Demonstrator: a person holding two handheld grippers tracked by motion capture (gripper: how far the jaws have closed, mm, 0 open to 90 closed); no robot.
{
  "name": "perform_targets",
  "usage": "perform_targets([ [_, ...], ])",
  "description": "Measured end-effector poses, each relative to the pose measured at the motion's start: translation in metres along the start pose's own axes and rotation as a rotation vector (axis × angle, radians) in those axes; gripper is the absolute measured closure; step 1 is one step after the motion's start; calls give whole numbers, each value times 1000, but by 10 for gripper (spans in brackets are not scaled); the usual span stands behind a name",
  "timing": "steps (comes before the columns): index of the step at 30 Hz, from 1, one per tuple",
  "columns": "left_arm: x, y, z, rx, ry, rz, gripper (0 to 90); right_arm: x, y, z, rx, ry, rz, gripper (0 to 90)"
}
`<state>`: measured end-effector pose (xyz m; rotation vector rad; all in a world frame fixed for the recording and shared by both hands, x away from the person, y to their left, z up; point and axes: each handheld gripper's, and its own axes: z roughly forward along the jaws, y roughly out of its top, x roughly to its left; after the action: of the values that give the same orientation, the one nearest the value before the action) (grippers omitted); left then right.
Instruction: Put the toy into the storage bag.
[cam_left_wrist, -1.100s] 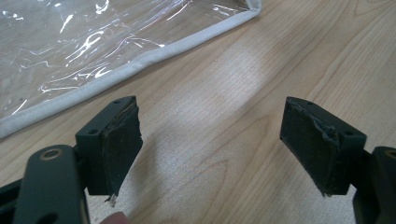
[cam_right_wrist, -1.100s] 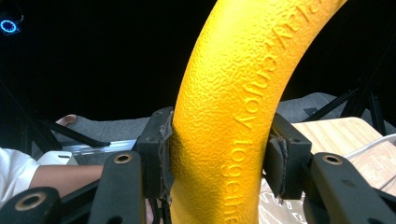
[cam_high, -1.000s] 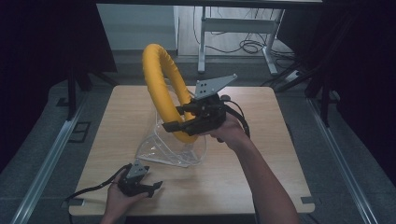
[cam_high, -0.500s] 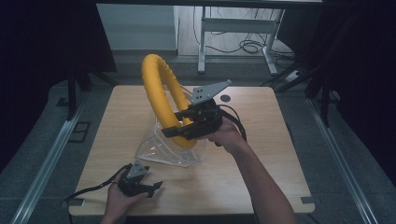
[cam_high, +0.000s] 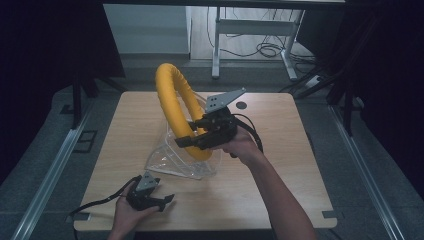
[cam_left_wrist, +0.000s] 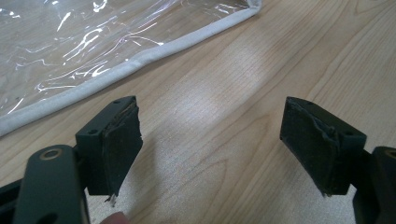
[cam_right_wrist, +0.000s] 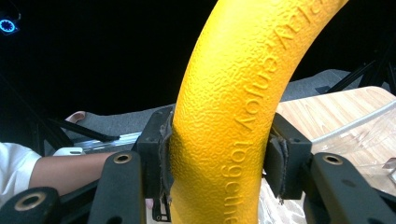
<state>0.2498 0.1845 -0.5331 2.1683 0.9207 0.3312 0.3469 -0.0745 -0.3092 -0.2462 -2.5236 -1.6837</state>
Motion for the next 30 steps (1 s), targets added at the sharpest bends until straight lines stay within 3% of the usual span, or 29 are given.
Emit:
perform_targets([
  [23, 0, 0, 0, -3, -1, 1, 203, -12, -12, 5, 19, -6, 31, 498],
  [30, 0, 0, 0, -5, 1, -1, 204, -18, -22, 13, 52, -14, 45, 488],
])
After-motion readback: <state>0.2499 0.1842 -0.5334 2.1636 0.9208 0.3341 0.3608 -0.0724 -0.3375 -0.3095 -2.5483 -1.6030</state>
